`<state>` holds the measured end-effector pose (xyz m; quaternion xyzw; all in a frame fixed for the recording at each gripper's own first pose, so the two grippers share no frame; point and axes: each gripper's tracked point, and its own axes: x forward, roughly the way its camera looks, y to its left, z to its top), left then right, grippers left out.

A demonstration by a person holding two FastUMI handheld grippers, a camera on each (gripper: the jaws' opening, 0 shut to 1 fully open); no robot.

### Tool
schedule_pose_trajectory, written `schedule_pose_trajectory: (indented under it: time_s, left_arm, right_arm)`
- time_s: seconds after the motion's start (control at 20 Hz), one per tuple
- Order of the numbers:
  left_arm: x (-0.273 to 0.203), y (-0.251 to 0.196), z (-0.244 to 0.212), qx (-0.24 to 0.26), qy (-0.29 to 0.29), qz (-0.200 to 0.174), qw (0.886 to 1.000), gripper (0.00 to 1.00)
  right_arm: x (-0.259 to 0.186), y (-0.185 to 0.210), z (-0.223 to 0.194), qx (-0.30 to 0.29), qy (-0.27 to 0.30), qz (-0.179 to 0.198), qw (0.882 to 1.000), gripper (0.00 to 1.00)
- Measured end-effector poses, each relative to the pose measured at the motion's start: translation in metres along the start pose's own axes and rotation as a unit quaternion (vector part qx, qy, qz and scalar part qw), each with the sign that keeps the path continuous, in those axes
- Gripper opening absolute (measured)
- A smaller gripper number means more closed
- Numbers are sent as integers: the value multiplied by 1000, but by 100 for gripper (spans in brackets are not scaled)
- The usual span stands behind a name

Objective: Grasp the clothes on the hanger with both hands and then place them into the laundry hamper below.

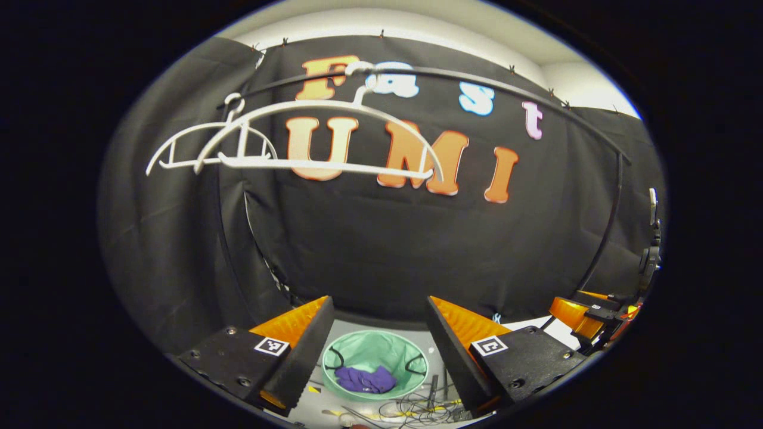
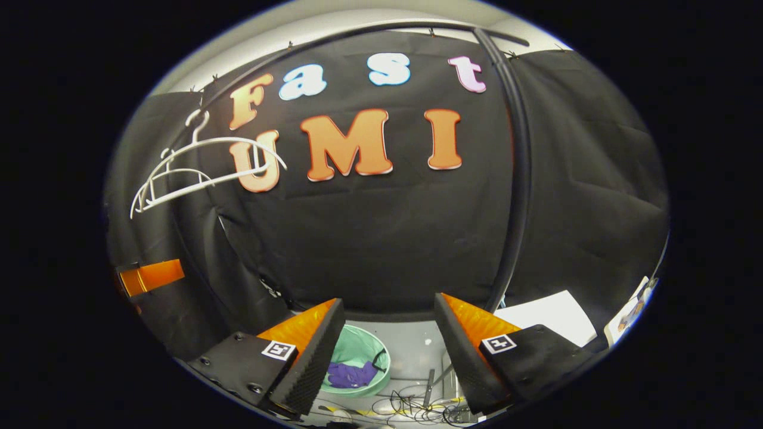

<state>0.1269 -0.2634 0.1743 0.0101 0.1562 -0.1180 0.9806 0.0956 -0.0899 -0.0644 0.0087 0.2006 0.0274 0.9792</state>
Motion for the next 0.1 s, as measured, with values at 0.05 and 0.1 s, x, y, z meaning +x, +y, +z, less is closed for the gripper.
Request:
schedule_pose_trajectory:
  time_s: [0.05, 0.1]
  left_arm:
    - [-10, 2, 11, -2, -15, 4, 1000, 96]
    - [-17, 6, 22, -3, -28, 11, 1000, 97]
  right_arm:
    - [-8, 2, 12, -4, -13, 2, 1000, 99]
    - [-15, 1, 22, -9, -26, 5, 1000, 98]
